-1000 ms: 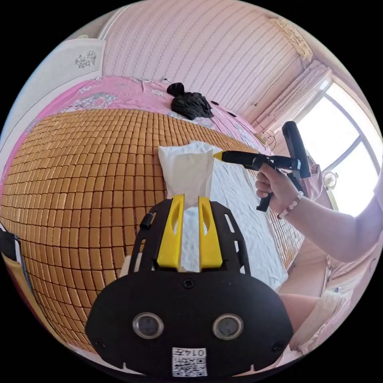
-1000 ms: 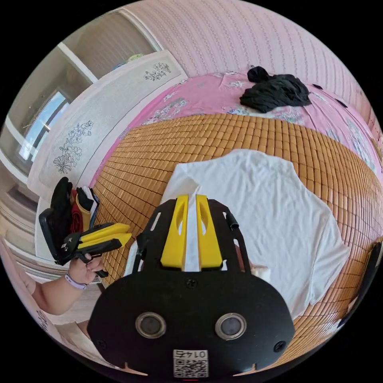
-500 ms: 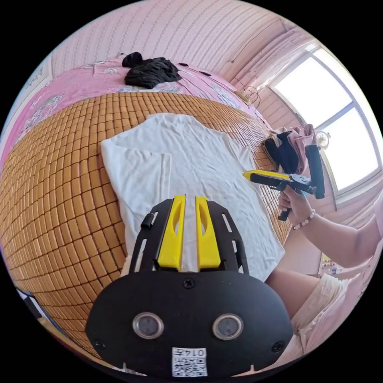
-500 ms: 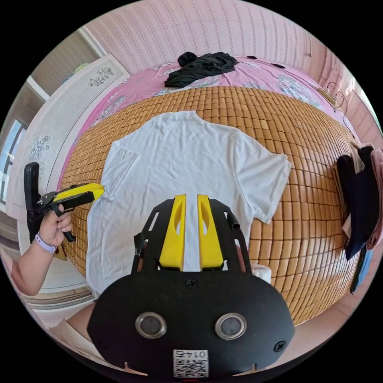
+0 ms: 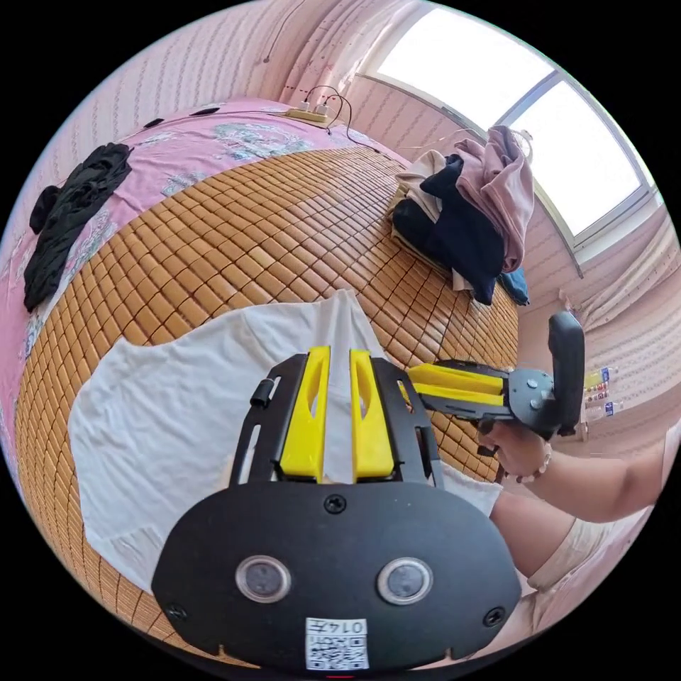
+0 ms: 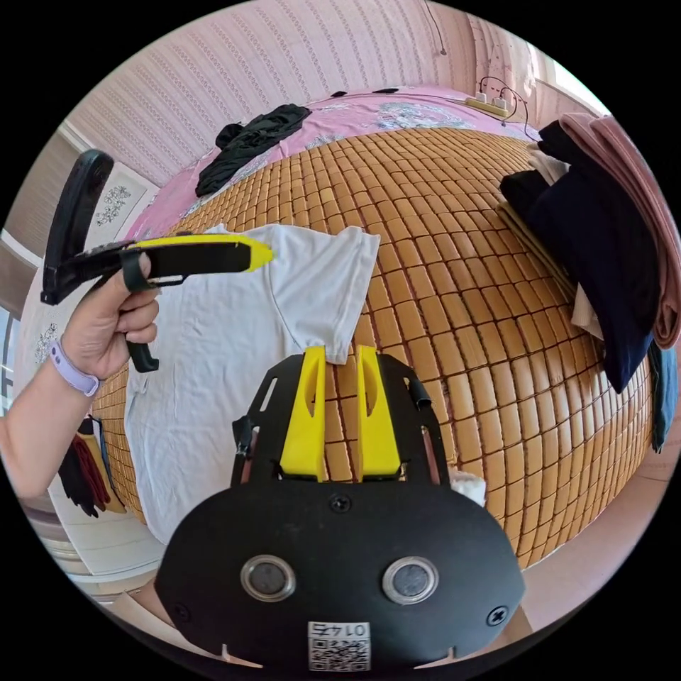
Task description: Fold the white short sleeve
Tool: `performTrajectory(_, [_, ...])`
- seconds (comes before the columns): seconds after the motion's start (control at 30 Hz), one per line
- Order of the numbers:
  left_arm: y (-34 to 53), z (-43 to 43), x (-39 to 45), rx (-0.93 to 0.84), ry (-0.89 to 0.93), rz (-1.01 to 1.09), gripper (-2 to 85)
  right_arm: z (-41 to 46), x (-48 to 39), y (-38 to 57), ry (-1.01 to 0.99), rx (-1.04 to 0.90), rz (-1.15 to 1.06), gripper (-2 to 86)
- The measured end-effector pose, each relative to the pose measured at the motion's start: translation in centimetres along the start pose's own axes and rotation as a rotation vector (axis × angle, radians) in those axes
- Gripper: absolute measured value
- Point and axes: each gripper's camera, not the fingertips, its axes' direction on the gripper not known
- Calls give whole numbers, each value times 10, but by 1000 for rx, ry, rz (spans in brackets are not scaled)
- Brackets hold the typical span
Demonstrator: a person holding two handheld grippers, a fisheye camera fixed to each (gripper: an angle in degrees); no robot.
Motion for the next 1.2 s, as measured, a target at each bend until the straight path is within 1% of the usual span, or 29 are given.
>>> performTrajectory(0.2, [-56,40,21,-47,-23,16,67,-6,23,3,-57,7,15,23])
performTrajectory(0.3, [-71,57,31,-74,-113,36,66,-11,34,5,-81,16,32,10])
performTrajectory(0.37, [-76,68,34,-112,-158,51,52,-14,37,5,-83,16,29,5])
performTrajectory(0.43, [-77,70,36,-106,-191,67,18,-17,40,4,-77,18,22,3])
performTrajectory(0.5, [-78,67,32,-105,-147,51,0,-20,43,3,-66,19,8,1])
performTrajectory(0.57, [-73,55,23,-58,-124,4,-6,-26,46,1,-52,27,-7,2])
performTrajectory(0.63, [-56,16,13,87,-108,-41,-6,-41,46,1,-53,74,-42,5])
performTrajectory(0.7, [-31,-23,7,190,-118,-73,-3,-70,34,8,-97,201,-202,15])
performTrajectory(0.77, [3,-58,-2,253,-149,-120,6,-84,23,14,-154,233,-335,30])
performTrajectory(0.8, [28,-73,-11,262,-166,-179,18,-86,21,16,-187,209,-366,45])
performTrajectory(0.9, [86,-91,-40,188,-193,-317,62,-78,26,13,-284,98,-398,71])
performTrajectory(0.93, [107,-96,-50,157,-212,-375,69,-75,29,11,-287,81,-389,72])
performTrajectory(1.0, [133,-107,-63,139,-229,-446,71,-66,34,-1,-253,48,-366,75])
performTrajectory(1.1, [171,-133,-83,185,-293,-540,71,-54,34,-28,-186,64,-358,82])
performTrajectory(1.2, [200,-156,-108,240,-339,-613,75,-36,31,-66,-181,48,-332,93])
